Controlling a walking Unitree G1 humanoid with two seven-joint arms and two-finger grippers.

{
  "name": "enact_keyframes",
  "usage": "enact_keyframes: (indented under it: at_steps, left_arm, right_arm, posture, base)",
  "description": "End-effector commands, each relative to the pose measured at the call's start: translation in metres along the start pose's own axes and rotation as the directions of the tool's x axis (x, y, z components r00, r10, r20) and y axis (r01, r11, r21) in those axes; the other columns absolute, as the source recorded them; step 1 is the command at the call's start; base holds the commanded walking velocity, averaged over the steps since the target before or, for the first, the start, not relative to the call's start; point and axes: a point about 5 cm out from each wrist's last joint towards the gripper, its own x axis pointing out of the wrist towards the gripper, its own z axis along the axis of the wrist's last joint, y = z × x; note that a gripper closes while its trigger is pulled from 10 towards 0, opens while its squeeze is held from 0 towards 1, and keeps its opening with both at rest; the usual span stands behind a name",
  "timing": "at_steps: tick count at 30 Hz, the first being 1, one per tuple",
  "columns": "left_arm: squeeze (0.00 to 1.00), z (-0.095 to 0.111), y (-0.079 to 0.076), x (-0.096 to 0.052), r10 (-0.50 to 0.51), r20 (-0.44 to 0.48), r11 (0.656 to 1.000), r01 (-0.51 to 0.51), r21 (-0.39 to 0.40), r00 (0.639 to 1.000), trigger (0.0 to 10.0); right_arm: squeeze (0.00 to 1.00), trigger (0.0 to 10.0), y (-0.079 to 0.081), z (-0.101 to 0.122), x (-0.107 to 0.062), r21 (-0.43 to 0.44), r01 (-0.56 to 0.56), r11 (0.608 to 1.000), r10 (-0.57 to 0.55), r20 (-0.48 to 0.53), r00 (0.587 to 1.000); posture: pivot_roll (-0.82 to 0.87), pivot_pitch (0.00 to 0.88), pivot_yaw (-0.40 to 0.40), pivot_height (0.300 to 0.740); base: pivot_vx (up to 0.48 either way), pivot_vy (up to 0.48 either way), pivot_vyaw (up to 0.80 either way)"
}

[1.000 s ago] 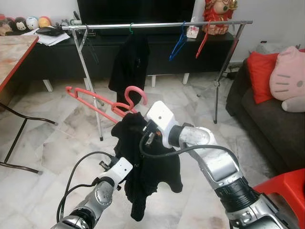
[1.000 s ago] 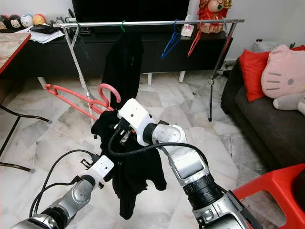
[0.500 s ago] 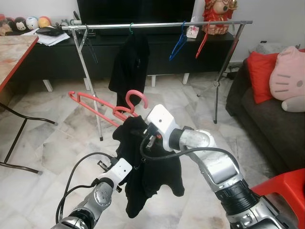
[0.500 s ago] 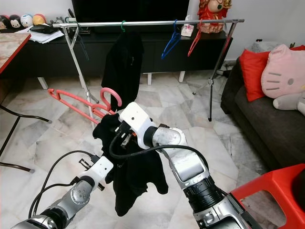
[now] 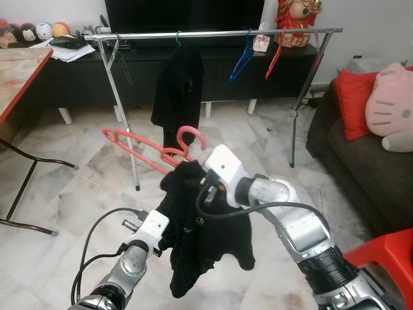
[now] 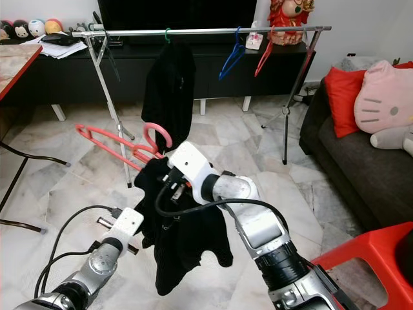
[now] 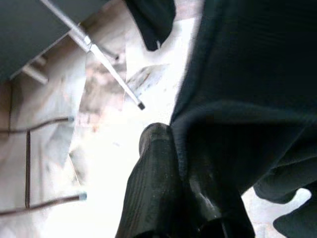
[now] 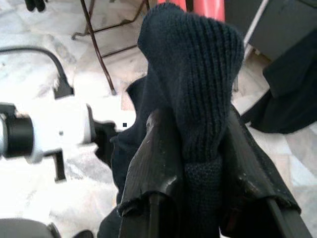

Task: Hang hanger

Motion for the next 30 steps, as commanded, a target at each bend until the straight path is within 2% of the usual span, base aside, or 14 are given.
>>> enact_keyframes:
  at_steps: [1, 5, 9, 10, 11, 12, 13, 16, 19, 24, 27, 30]
  left_arm:
    - [0.00, -0.010, 0.004, -0.003, 0.023, -0.058, 0.998, -0.027, -0.064, 0.998, 0.0]
    - [0.00, -0.014, 0.009, -0.003, 0.045, -0.083, 0.993, -0.054, -0.107, 0.996, 0.0]
    - [0.00, -0.019, 0.012, -0.004, 0.040, -0.112, 0.985, -0.058, -0.161, 0.993, 0.0]
    - [0.00, -0.020, 0.012, -0.005, 0.033, -0.121, 0.982, -0.055, -0.182, 0.992, 1.2]
    - [0.00, -0.021, 0.013, -0.005, 0.033, -0.122, 0.982, -0.055, -0.182, 0.992, 3.6]
    - [0.00, -0.021, 0.013, -0.005, 0.033, -0.125, 0.982, -0.056, -0.182, 0.992, 9.6]
    - [0.00, -0.021, 0.014, -0.005, 0.034, -0.128, 0.981, -0.057, -0.183, 0.991, 10.0]
    - [0.00, -0.022, 0.014, -0.005, 0.035, -0.131, 0.981, -0.059, -0.185, 0.991, 10.0]
    - [0.00, -0.024, 0.016, -0.006, 0.034, -0.138, 0.978, -0.061, -0.200, 0.990, 10.0]
    - [0.00, -0.023, 0.017, -0.006, 0.029, -0.136, 0.978, -0.056, -0.201, 0.990, 10.0]
    - [0.00, -0.022, 0.019, -0.005, 0.024, -0.131, 0.978, -0.051, -0.200, 0.991, 10.0]
    - [0.00, -0.021, 0.020, -0.004, 0.022, -0.125, 0.978, -0.047, -0.202, 0.992, 10.0]
  right_arm:
    - [0.00, 0.0, -0.011, 0.009, -0.012, -0.015, 0.048, 0.999, -0.047, 0.042, 0.998]
    - [0.00, 0.0, -0.021, 0.002, -0.022, 0.000, 0.088, 0.996, -0.088, 0.029, 0.996]
    - [0.00, 0.0, -0.038, -0.020, -0.044, -0.023, 0.149, 0.989, -0.151, -0.055, 0.987]
    - [0.00, 0.0, -0.040, -0.027, -0.049, -0.032, 0.155, 0.987, -0.157, -0.078, 0.985]
    - [0.00, 0.0, -0.040, -0.030, -0.052, -0.023, 0.155, 0.988, -0.156, -0.084, 0.984]
    - [0.00, 0.0, -0.042, -0.036, -0.056, -0.019, 0.163, 0.986, -0.164, -0.099, 0.981]
    - [0.00, 0.0, -0.044, -0.039, -0.058, -0.017, 0.169, 0.985, -0.170, -0.110, 0.979]
    - [0.00, 0.0, -0.045, -0.043, -0.061, -0.011, 0.173, 0.985, -0.173, -0.119, 0.978]
    - [0.00, 0.0, -0.045, -0.066, -0.078, -0.042, 0.126, 0.991, -0.131, -0.170, 0.977]
    - [0.00, 0.0, -0.046, -0.072, -0.083, -0.038, 0.120, 0.992, -0.125, -0.171, 0.977]
    - [0.00, 0.0, -0.044, -0.070, -0.087, -0.046, 0.077, 0.996, -0.082, -0.130, 0.988]
    - [0.00, 0.0, -0.033, -0.072, -0.090, -0.070, -0.038, 0.997, 0.030, -0.113, 0.993]
  posture:
    - [-0.10, 0.013, -0.040, 0.740]
    - [-0.10, 0.015, -0.038, 0.740]
    - [-0.10, 0.018, -0.034, 0.740]
    - [-0.10, 0.018, -0.033, 0.740]
    - [-0.10, 0.017, -0.033, 0.740]
    - [-0.10, 0.018, -0.033, 0.740]
    - [-0.10, 0.018, -0.033, 0.740]
    - [-0.10, 0.018, -0.032, 0.740]
    - [-0.10, 0.020, -0.026, 0.740]
    - [-0.10, 0.023, -0.023, 0.740]
    - [-0.10, 0.022, -0.022, 0.740]
    - [-0.10, 0.022, -0.022, 0.740]
  base:
    - [0.000, 0.000, 0.00]
    - [0.000, 0.000, 0.00]
    - [0.000, 0.000, 0.00]
    - [0.000, 0.000, 0.00]
    - [0.000, 0.000, 0.00]
    - [0.000, 0.000, 0.00]
    - [0.000, 0.000, 0.00]
    - [0.000, 0.000, 0.00]
    - [0.000, 0.000, 0.00]
    - [0.000, 0.000, 0.00]
    - [0.000, 0.000, 0.00]
    - [0.000, 0.000, 0.00]
